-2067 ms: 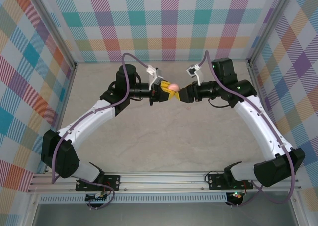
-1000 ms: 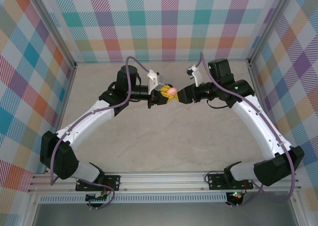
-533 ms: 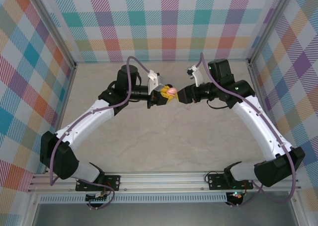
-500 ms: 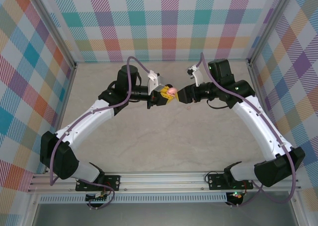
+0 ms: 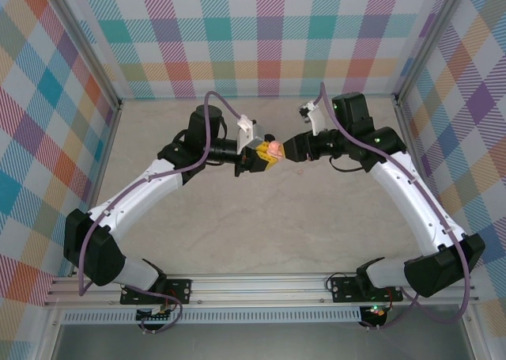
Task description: Insert wireless bluetooth earbuds into charging case
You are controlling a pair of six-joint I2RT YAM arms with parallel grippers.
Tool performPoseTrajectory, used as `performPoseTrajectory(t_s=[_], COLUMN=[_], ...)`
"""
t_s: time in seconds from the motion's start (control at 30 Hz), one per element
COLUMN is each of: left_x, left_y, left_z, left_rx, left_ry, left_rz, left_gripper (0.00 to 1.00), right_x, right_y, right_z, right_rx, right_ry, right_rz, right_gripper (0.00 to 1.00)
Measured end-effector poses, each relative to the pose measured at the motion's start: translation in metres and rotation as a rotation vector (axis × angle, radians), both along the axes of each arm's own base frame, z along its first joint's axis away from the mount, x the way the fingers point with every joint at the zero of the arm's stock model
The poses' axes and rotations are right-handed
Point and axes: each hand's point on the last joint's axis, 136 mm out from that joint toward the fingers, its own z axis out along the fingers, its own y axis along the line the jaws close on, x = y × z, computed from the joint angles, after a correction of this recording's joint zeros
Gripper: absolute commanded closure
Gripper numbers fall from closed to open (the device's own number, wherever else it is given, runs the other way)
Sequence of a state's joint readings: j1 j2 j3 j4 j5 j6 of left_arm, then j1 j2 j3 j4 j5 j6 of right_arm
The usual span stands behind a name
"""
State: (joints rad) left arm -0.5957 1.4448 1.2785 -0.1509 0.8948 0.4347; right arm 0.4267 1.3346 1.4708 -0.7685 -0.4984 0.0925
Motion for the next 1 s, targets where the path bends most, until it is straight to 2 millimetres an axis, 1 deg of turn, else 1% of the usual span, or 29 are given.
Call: performPoseTrajectory(t_s=[0.17, 0.4, 0.67, 0.83, 1.0], left_x=[0.004, 0.008, 0.011, 0.014, 0.016], left_y=[-0.001, -0.008, -0.012, -0.012, -0.012], left_z=[0.004, 0.006, 0.008, 0.003, -0.006], left_rx=[-0.022, -0.055, -0.077, -0.077, -0.069], left_ry=[0.028, 0.065, 0.063, 0.080, 0.120], left_rz=[0.025, 0.049, 0.070, 0.095, 0.111], left_gripper=[0.87, 0.87, 0.87, 0.87, 0.87], right_x=[0.003, 0.008, 0.009, 0.011, 0.016], right_y=[-0.001, -0.007, -0.013, -0.019, -0.024], right_z=[0.004, 0.008, 0.012, 0.013, 0.020], right_rx=[0.008, -0.009, -0.018, -0.029, -0.028], right_ry=[-0.020, -0.055, -0.094, -0.123, -0.162], right_rz=[-0.005, -0.041, -0.076, -0.113, -0.146], right_gripper=[0.46, 0.45, 0.45, 0.45, 0.45])
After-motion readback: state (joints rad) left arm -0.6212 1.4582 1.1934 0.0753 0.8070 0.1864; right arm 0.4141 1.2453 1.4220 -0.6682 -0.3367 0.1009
